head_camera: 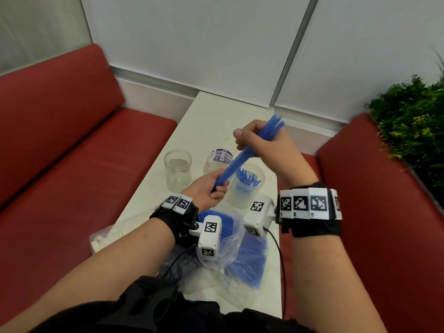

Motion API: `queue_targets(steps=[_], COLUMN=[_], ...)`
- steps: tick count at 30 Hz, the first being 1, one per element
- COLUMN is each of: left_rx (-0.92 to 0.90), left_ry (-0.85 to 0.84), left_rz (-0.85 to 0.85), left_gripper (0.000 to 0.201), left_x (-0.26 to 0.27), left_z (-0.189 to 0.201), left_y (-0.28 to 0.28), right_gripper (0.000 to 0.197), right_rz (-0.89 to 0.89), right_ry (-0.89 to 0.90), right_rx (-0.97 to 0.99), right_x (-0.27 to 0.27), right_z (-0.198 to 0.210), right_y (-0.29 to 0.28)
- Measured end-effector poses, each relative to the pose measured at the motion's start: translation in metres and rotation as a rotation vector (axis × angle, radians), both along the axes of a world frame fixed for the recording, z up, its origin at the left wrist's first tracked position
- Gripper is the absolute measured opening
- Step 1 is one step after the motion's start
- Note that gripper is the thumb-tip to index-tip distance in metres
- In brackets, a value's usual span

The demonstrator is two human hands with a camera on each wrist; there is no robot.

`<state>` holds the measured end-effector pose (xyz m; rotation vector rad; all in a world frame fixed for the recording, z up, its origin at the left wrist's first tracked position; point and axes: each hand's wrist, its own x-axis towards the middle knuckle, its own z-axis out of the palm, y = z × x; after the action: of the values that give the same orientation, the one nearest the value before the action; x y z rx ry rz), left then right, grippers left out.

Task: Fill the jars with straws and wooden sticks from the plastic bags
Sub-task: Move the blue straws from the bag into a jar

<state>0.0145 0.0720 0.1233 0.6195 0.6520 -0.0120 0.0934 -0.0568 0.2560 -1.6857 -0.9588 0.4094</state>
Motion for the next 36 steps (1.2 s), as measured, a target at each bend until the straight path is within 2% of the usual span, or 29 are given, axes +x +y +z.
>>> queue_targets(steps=[3,6,10,12,14,16,18,20,22,25,28,31,33,36], left_rx=[0.023,0.045,0.006,0.007,0.098,0.294,0.575,0.878,1.099,1.367,1.662,1.96,2.125,2.252], left_ry=[0.026,0.038,0.09,0.103,0.117,0.138,0.183,0.217,0.212,0.18,0.159,0.216,0.23,0.223], left_rz=[0.026,0.021,0.102,0.132,0.107,0.018,-0.113,-0.26,-0.411,-0.652,-0.977,-1.242,-1.312,-1.302], left_gripper=[0.014,0.018,0.015,0.025,0.032,0.031,0.024,0.022,0.021,0.018,0.026,0.045,0.049,0.038], left_x=[-0.003,-0.004,0.003,0.006,0.006,0.008,0.009,0.011,0.012,0.013,0.009,0.0,-0.007,-0.012], left_z=[-0.01,-0.02,-0.024,-0.024,-0.025,-0.026,-0.026,-0.031,-0.038,-0.046,-0.054,-0.069,-0.078,-0.084], left_y=[0.007,0.008,0.007,0.009,0.013,0.015,0.013,0.009,0.004,-0.006,-0.019,-0.033,-0.04,-0.044], right_gripper=[0.012,0.01,0.01,0.009,0.007,0.006,0.008,0.012,0.014,0.015,0.012,0.035,0.046,0.041], right_rz=[0.058,0.116,0.036,-0.068,-0.227,-0.413,-0.539,-0.604,-0.639,-0.625,-0.572,-0.488,-0.456,-0.475], right_ry=[-0.056,0.05,0.071,0.05,-0.012,-0.085,-0.148,-0.157,-0.113,-0.055,0.029,0.141,0.188,0.095], right_rx=[-0.221,-0.293,-0.232,-0.16,-0.076,-0.019,-0.046,-0.107,-0.17,-0.241,-0.281,-0.334,-0.31,-0.252], right_x=[0.015,0.021,0.025,0.033,0.044,0.053,0.059,0.063,0.065,0.063,0.059,0.056,0.054,0.05], right_z=[0.013,0.016,0.019,0.022,0.021,0.011,-0.01,-0.037,-0.064,-0.099,-0.121,-0.136,-0.141,-0.145], right_y=[-0.013,-0.021,-0.025,-0.026,-0.024,-0.017,-0.009,-0.001,0.005,0.011,0.014,0.013,0.011,0.01])
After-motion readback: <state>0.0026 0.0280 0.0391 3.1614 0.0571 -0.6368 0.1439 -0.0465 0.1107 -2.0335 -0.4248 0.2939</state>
